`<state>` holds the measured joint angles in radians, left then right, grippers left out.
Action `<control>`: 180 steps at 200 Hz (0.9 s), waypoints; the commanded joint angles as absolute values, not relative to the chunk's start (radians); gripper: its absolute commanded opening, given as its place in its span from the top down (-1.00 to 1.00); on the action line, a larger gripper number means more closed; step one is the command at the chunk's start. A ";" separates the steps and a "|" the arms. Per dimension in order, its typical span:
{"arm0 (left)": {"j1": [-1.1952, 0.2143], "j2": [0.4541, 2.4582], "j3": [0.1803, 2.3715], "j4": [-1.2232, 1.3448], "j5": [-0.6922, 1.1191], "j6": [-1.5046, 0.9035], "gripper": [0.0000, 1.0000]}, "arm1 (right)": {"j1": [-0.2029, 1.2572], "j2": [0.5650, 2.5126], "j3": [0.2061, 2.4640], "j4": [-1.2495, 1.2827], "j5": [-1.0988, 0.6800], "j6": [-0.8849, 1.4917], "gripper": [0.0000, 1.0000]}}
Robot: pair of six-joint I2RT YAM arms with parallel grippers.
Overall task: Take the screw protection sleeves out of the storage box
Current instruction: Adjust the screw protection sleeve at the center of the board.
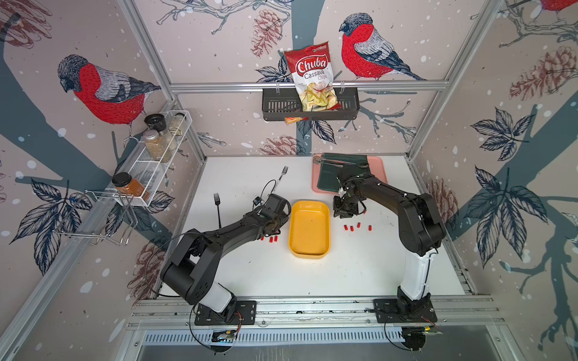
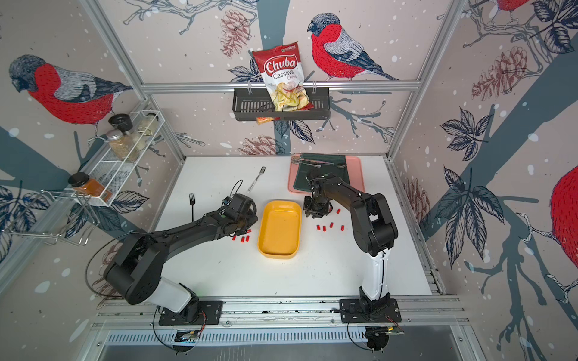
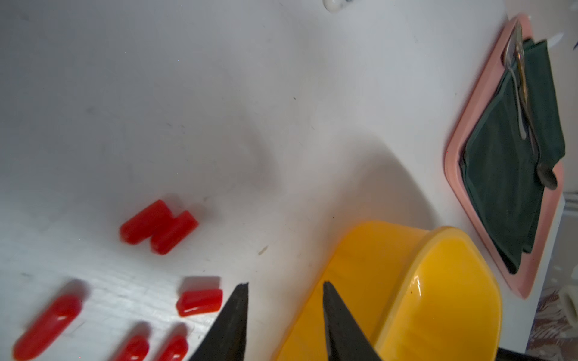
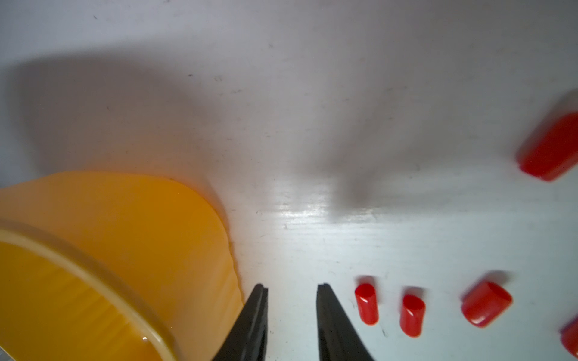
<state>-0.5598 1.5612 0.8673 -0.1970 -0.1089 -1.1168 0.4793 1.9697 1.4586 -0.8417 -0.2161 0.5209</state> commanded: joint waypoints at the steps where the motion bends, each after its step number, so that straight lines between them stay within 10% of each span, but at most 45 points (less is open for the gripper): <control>1: -0.558 1.600 0.942 -0.294 -0.035 -0.852 0.19 | 0.481 1.957 1.455 -0.848 -0.206 0.508 0.34; 180: -0.596 1.747 1.078 -0.585 -0.169 -0.357 0.28 | 0.485 1.961 1.460 -0.849 -0.207 0.516 0.32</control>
<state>-0.5915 1.7390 1.0687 -0.5476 -0.1146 -0.3767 0.4824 1.9610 1.4563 -0.8394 -0.2165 0.5198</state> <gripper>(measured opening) 0.360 0.337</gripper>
